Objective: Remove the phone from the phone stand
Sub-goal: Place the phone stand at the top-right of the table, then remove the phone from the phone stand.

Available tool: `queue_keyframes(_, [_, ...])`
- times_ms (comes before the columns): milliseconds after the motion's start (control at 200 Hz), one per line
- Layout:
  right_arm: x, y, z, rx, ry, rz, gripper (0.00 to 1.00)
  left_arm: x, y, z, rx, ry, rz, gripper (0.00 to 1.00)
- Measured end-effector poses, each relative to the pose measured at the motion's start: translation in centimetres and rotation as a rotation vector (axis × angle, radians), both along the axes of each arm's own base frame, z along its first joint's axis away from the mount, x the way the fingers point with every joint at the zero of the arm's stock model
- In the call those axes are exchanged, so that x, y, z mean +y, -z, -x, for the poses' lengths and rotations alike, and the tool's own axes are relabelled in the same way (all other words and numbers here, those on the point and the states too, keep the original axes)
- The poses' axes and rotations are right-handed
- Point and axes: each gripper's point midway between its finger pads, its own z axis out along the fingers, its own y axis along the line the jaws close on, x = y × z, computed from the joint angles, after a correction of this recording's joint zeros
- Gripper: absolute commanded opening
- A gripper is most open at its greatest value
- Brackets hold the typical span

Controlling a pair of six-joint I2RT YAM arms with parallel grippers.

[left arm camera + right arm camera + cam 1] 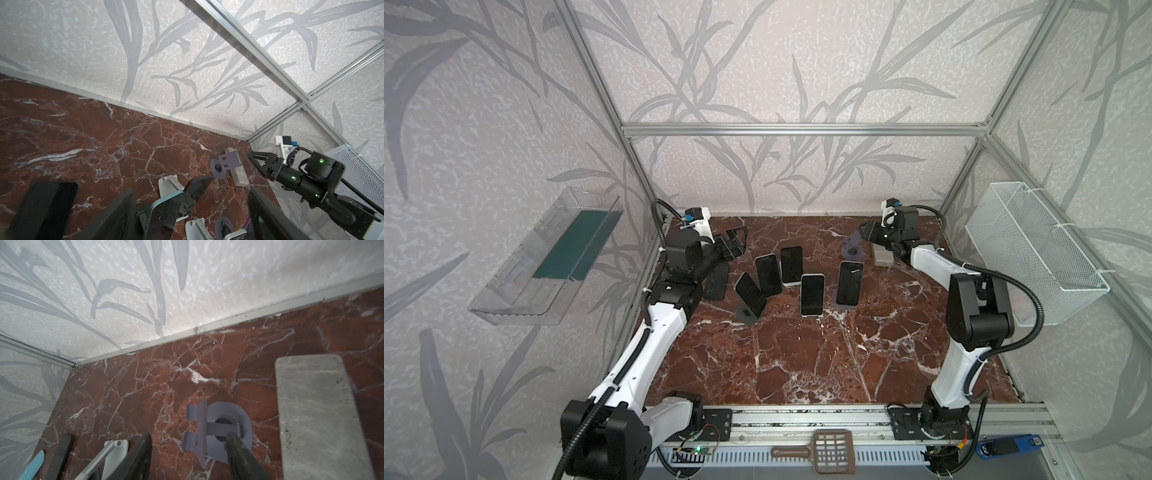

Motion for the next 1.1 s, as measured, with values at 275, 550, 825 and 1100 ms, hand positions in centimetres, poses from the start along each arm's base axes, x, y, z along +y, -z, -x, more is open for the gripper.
queue_keyframes(275, [0.5,-7.8,2.4,-0.147,0.002,-0.005,0.73,2.1,1.0,0.2,0.04,-0.117,-0.056,0.86])
queue_keyframes(550, [4.2,-13.6,7.9,-0.27,-0.076,0.054,0.78,3.3,1.7,0.4,0.069,-0.179,-0.083,0.86])
queue_keyframes(825, [8.4,-18.2,15.1,-0.408,-0.194,0.114,0.81,3.8,1.9,0.8,0.083,-0.208,-0.093,0.85])
queue_keyframes(1100, [11.4,-16.4,20.9,-0.413,-0.308,0.138,0.83,3.6,2.6,1.5,0.114,-0.262,-0.147,0.84])
